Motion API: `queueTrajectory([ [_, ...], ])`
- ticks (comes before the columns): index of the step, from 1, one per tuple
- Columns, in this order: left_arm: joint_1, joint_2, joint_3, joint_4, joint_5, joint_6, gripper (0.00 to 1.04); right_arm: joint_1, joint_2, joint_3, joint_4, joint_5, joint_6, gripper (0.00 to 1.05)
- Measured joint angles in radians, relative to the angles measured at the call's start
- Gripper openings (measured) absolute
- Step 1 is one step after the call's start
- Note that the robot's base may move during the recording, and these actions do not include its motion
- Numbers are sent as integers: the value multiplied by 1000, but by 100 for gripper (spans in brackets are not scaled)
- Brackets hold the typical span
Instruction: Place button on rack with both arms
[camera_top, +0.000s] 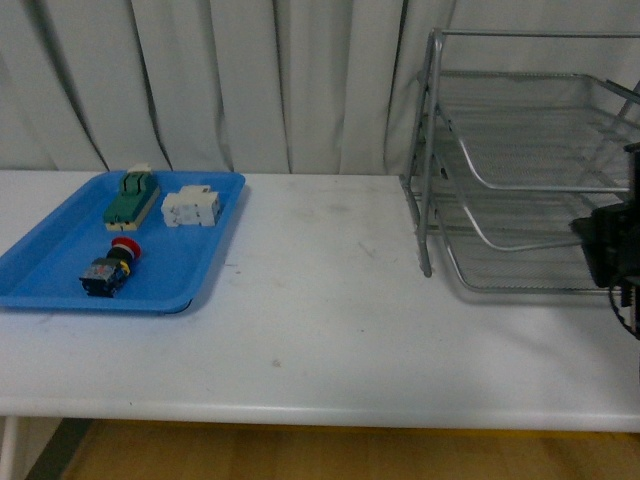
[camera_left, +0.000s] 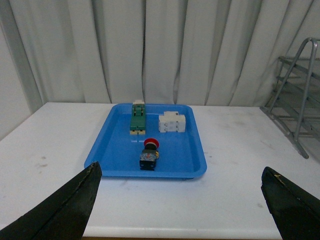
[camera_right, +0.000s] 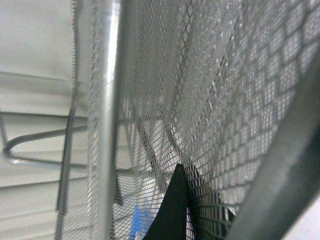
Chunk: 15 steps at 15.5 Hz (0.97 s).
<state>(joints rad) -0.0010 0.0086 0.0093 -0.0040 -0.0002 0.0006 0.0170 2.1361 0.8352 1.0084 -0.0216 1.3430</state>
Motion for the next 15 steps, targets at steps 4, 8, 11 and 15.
queueTrajectory([
  [4,0,0,0,0,0,0,98,12,-114,-423,291,-27,104,2],
  [8,0,0,0,0,0,0,98,9,-112,-462,278,-83,105,49],
  [11,0,0,0,0,0,0,98,10,-143,-502,277,-85,105,75],
  [15,0,0,0,0,0,0,98,56,-348,-624,170,-56,14,97],
])
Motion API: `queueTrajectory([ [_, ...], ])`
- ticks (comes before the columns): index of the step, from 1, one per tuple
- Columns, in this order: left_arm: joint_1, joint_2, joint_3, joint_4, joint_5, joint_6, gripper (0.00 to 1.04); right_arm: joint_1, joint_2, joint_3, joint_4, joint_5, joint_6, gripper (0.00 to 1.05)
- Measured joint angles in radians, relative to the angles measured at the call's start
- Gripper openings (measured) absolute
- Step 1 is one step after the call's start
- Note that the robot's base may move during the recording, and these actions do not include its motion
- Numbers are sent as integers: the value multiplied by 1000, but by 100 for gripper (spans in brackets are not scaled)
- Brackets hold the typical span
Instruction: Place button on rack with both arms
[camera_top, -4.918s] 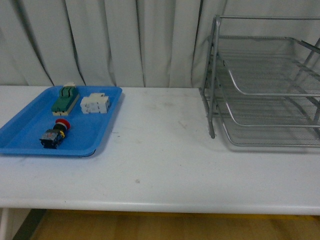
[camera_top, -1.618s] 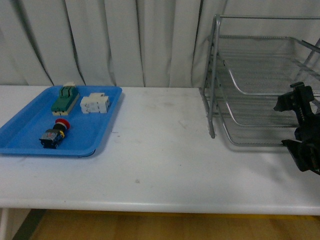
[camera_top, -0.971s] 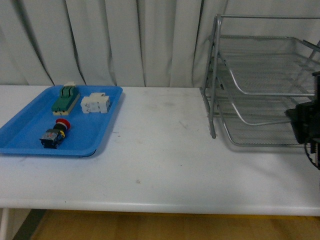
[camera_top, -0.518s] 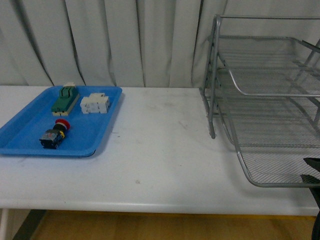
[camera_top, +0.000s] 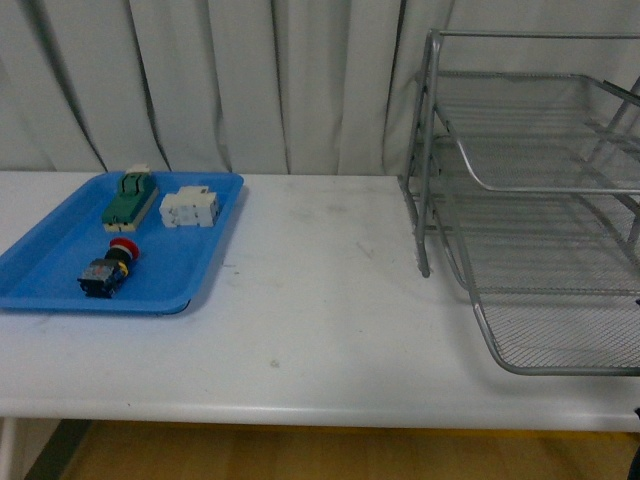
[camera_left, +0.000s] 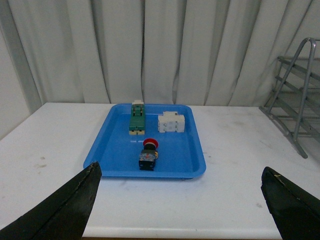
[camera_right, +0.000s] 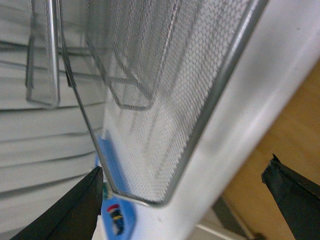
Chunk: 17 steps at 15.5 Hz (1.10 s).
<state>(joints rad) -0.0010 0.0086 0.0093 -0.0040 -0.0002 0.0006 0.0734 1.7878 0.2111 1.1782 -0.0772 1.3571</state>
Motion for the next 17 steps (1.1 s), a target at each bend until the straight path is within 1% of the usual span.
queueTrajectory([
  [1,0,0,0,0,0,0,98,45,-137,-52,-138,74,-88,98],
  [2,0,0,0,0,0,0,98,103,-314,-87,-319,184,-206,98],
  [3,0,0,0,0,0,0,98,179,-500,-134,-364,318,-374,96],
  [4,0,0,0,0,1,0,98,179,-596,-205,-127,309,-628,84],
  [5,0,0,0,1,1,0,98,139,-678,-205,-73,300,-874,71],
  [6,0,0,0,0,-2,0,98,114,-779,-205,-165,272,-1087,56],
  [7,0,0,0,1,0,0,98,94,-864,-205,-249,245,-1223,43],
  [8,0,0,0,1,0,0,98,68,-967,-205,-339,224,-1290,28],
  [10,0,0,0,1,0,0,98,35,-1126,-202,-500,191,-1333,3],
  [11,0,0,0,0,0,0,98,-31,-1237,-201,-640,108,-1348,2],
  [12,0,0,0,0,0,0,98,-82,-1305,-201,-692,95,-1349,2],
  [14,0,0,0,0,0,0,98,-77,-1381,-201,-777,80,-1350,2],
  [17,0,0,0,0,0,0,98,-77,-1474,-201,-865,80,-1351,2],
])
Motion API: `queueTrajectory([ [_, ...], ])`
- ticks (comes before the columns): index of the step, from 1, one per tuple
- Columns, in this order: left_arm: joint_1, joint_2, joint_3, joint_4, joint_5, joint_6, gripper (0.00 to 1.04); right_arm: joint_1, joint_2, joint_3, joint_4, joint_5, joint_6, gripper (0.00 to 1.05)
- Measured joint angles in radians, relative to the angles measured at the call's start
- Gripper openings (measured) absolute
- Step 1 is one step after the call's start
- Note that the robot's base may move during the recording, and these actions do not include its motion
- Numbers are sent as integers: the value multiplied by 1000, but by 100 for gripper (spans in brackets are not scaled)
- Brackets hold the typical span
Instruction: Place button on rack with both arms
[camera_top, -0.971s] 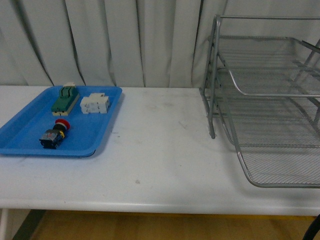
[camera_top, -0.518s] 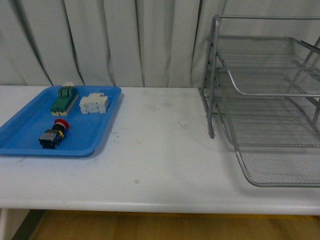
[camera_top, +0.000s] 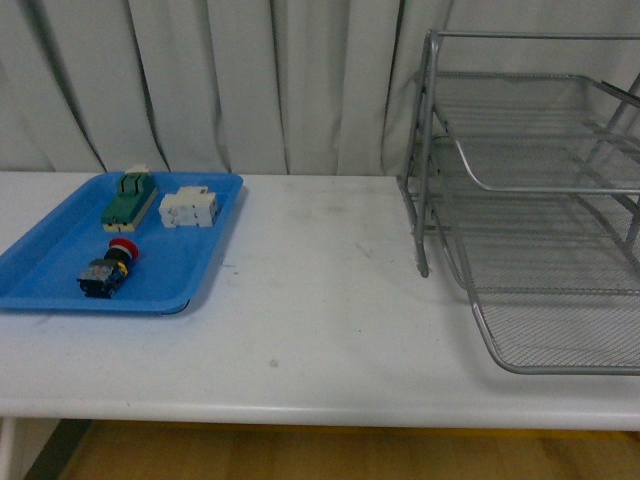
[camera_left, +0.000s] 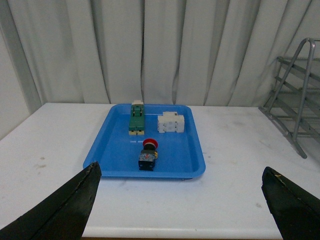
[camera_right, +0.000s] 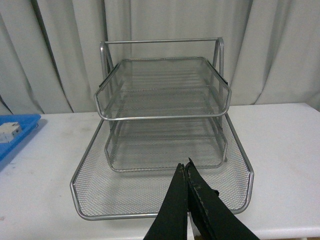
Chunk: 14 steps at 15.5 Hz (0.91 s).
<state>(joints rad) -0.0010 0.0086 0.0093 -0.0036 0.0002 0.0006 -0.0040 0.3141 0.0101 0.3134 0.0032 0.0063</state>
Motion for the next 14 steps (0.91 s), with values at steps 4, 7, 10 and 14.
queueTrajectory([
  [4,0,0,0,0,0,0,98,0,-96,0,-94,0,0,2],
  [7,0,0,0,0,0,0,98,0,-130,0,-127,0,0,2],
  [10,0,0,0,0,0,0,98,0,-264,2,-316,-3,-1,2],
  [14,0,0,0,0,0,0,98,0,-308,5,-304,-2,0,2],
])
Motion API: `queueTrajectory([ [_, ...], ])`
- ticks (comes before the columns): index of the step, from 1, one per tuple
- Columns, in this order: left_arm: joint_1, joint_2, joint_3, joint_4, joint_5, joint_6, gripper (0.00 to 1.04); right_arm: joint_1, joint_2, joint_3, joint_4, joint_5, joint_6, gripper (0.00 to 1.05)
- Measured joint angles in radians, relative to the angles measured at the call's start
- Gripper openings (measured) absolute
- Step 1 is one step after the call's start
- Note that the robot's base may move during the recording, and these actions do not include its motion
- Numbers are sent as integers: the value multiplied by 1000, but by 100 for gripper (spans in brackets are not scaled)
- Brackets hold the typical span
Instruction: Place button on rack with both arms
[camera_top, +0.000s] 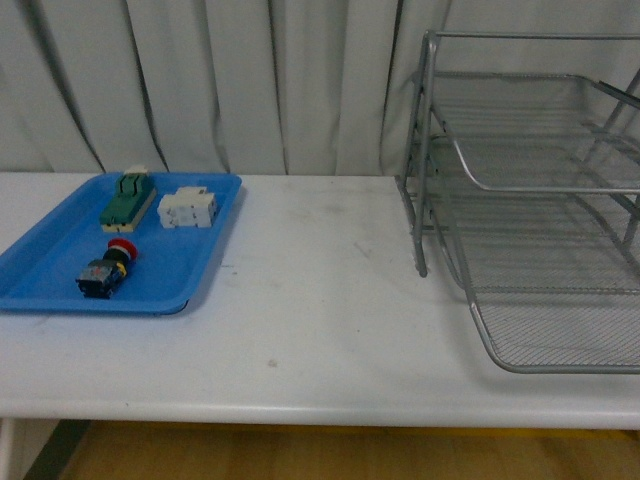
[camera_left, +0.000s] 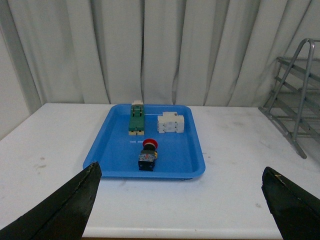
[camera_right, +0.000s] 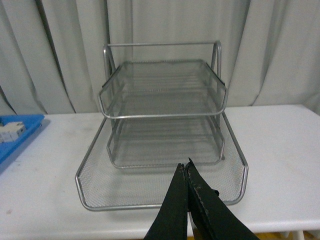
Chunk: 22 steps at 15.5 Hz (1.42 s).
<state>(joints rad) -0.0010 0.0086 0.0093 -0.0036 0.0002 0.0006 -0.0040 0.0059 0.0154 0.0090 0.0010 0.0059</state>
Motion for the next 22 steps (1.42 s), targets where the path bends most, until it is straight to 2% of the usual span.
queueTrajectory([
  [3,0,0,0,0,0,0,98,0,-2,-4,-13,-1,0,2],
  [6,-1,1,0,-5,-5,-1,98,0,-2,-4,-13,-1,-3,38],
  [7,-78,89,63,-169,-173,-24,98,0,-2,-4,-13,1,-3,49],
  [8,-177,313,153,-210,-335,-22,98,0,-2,-4,-13,-1,-4,60],
  [9,-173,470,204,-125,-359,-7,98,3,-2,-4,-12,-1,-3,72],
  [11,-111,830,327,74,-251,36,98,4,-2,-4,-13,-1,-3,98],
  [12,-87,1025,406,130,-192,52,98,4,-2,-4,-12,-2,-3,98],
  [13,-42,1444,622,182,-108,64,98,4,-2,-4,-12,-1,-3,98],
  [14,-25,1606,753,154,-76,68,98,4,-2,-4,-13,-2,-3,98],
  [19,45,2159,1307,-40,-60,47,98,4,-2,-4,-13,-1,-3,98],
  [22,55,2254,1429,-88,-59,23,98,4,-2,-4,-13,-1,-3,98],
])
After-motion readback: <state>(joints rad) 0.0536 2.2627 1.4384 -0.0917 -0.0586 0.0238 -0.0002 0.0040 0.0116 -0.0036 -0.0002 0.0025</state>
